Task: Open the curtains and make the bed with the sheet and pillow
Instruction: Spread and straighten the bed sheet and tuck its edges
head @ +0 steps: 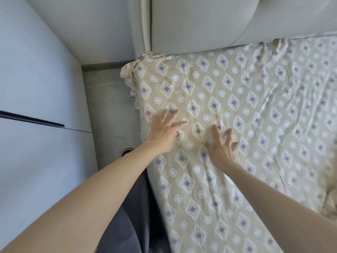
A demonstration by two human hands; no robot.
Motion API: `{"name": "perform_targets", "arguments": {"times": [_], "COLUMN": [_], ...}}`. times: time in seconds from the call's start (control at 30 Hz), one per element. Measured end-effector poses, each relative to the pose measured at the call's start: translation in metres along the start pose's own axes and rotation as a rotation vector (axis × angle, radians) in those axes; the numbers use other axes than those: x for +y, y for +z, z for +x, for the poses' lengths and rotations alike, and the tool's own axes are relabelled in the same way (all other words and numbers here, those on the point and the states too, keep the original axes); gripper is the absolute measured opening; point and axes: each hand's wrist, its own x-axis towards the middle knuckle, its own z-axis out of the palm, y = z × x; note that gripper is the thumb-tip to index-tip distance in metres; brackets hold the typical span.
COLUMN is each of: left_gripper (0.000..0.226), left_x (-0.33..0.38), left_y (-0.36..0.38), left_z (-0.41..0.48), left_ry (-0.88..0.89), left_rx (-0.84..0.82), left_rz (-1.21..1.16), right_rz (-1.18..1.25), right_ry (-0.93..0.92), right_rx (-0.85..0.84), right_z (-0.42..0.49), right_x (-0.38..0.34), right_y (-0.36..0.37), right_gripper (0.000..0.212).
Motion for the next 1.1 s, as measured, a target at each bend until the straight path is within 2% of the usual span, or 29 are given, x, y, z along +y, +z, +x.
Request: {"name": "perform_targets", "arguments": {"times": [0.07, 0.17, 0.27, 0.33, 0.43, 0.5, 0.53, 0.57, 0.63, 0.7, 0.73, 0.83, 0.93, 1.03, 1.1], "left_gripper": [0.070, 0.058, 0.058, 0.055, 0.048, 0.046, 0.046, 0.046, 0.047, 0.049, 0.050, 0.058, 0.071, 0.067, 0.065], "left_x": [-0.006, -0.021, -0.031, -0.035, -0.032, -0.025, -0.019, -0.016, -0.005, 0.008, 0.015, 0.033, 0.046, 0.063, 0.082], "left_y": [0.009, 0.011, 0.009, 0.007, -0.001, -0.005, -0.009, -0.010, -0.013, -0.013, -0.011, -0.003, 0.001, 0.000, -0.003], "left_z": [-0.014, -0.038, -0.059, -0.068, -0.077, -0.081, -0.081, -0.081, -0.080, -0.079, -0.079, -0.084, -0.088, -0.088, -0.085], "left_ry": [-0.019, -0.088, -0.147, -0.182, -0.228, -0.214, -0.179, -0.150, -0.072, 0.007, 0.037, 0.028, -0.106, -0.178, -0.164], "left_rx": [0.011, -0.010, -0.031, -0.008, 0.078, 0.146, 0.173, 0.190, 0.183, 0.115, 0.054, -0.150, -0.237, -0.300, -0.326], "left_rz": [0.024, -0.037, -0.048, -0.072, -0.115, -0.134, -0.135, -0.140, -0.132, -0.092, -0.057, 0.056, 0.072, 0.113, 0.150], "right_rz": [-0.041, -0.056, -0.221, -0.236, -0.181, -0.026, 0.067, 0.123, 0.193, 0.261, 0.284, 0.279, 0.345, 0.459, 0.557], "right_ry": [-0.087, -0.068, -0.182, -0.224, -0.290, -0.363, -0.343, -0.286, -0.047, 0.194, 0.241, 0.091, -0.050, -0.071, -0.035], "right_rx": [-0.014, -0.047, -0.037, -0.030, 0.020, 0.146, 0.208, 0.256, 0.289, 0.201, 0.147, 0.070, -0.079, -0.182, -0.235], "right_z": [-0.012, -0.039, -0.068, -0.082, -0.096, -0.102, -0.105, -0.104, -0.105, -0.109, -0.113, -0.130, -0.144, -0.148, -0.151], "right_x": [0.001, -0.021, -0.046, -0.055, -0.056, -0.045, -0.037, -0.031, -0.016, -0.006, -0.002, 0.007, 0.008, 0.017, 0.033], "right_y": [0.009, 0.023, 0.052, 0.068, 0.073, 0.068, 0.063, 0.062, 0.062, 0.066, 0.070, 0.085, 0.095, 0.092, 0.082], "right_gripper": [0.056, 0.074, 0.087, 0.089, 0.075, 0.050, 0.038, 0.030, 0.024, 0.031, 0.035, 0.043, 0.055, 0.057, 0.051]}}
